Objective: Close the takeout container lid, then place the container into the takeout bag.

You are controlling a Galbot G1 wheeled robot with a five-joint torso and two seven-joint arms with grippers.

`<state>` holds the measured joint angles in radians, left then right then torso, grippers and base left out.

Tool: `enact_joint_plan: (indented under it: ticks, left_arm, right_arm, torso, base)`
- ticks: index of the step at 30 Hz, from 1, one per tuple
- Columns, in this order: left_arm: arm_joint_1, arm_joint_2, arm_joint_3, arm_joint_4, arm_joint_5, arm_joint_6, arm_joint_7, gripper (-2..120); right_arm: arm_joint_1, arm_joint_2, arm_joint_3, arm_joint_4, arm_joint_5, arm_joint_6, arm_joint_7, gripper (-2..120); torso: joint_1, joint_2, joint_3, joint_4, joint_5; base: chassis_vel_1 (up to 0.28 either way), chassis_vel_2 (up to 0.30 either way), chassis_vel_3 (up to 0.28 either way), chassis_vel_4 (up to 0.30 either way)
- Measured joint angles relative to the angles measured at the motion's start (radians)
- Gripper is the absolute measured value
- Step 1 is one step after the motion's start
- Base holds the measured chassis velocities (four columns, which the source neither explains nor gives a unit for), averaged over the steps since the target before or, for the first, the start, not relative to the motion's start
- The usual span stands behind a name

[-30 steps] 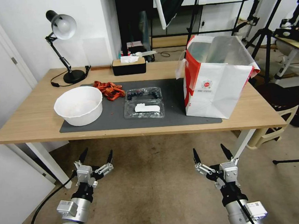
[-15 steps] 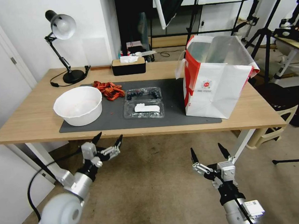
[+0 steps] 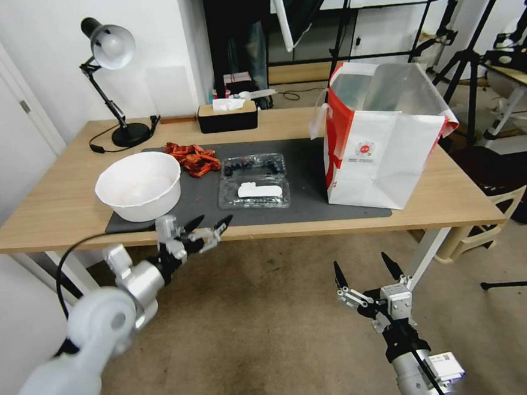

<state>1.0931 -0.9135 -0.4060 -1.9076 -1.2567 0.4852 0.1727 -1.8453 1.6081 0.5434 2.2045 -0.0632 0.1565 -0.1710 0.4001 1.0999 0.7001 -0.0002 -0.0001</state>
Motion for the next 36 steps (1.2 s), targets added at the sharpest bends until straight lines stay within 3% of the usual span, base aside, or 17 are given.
enact_joint_plan:
  ticks: [6, 10, 21, 36]
  left_arm:
    - [-0.164, 0.020, 0.049, 0.105, -0.116, 0.067, -0.045, 100]
    - [-0.234, 0.022, 0.090, 0.176, -0.129, 0.095, -0.058, 100]
    - [-0.438, 0.005, 0.216, 0.371, -0.107, 0.159, -0.016, 100]
    - [-0.536, -0.026, 0.320, 0.485, -0.072, 0.186, -0.010, 100]
  right_arm:
    - [0.007, 0.000, 0.002, -0.013, -0.028, 0.008, 0.006, 100]
    - [0.009, 0.000, 0.003, -0.017, -0.029, 0.008, 0.007, 100]
    - [0.013, 0.000, 0.012, -0.023, -0.034, 0.005, 0.011, 100]
    - [0.016, 0.000, 0.016, -0.034, -0.035, 0.003, 0.012, 100]
  torso:
    - [0.000, 0.000, 0.000, 0.0002, 0.0000]
    - [0.000, 0.000, 0.000, 0.0004, -0.0002]
    - [0.000, 0.000, 0.000, 0.0001, 0.0000]
    - [0.000, 0.000, 0.000, 0.0003, 0.0001]
  base:
    - [0.000, 0.000, 0.000, 0.000]
    - [0.000, 0.000, 0.000, 0.000]
    - [0.000, 0.000, 0.000, 0.000]
    - [0.000, 0.000, 0.000, 0.000]
